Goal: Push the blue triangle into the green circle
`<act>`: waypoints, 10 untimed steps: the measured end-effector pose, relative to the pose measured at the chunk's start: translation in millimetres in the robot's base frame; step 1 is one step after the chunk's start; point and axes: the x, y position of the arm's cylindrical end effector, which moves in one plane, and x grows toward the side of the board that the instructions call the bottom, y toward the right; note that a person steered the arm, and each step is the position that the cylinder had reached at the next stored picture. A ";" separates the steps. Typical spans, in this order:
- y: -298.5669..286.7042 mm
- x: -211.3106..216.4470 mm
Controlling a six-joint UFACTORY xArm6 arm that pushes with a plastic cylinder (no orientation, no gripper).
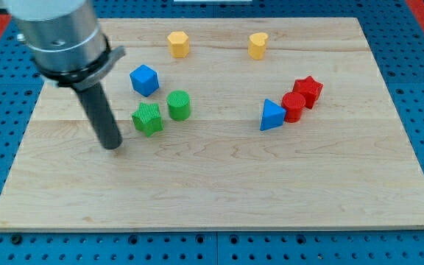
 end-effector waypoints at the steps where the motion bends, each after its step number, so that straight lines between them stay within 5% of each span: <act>1: 15.0 -37.3; 2: 28.7 -40.5; 4: -92.0 -74.2; 5: -57.9 -146.1; 8: 54.1 -113.8; 9: 93.1 -169.5; 10: 162.1 -167.6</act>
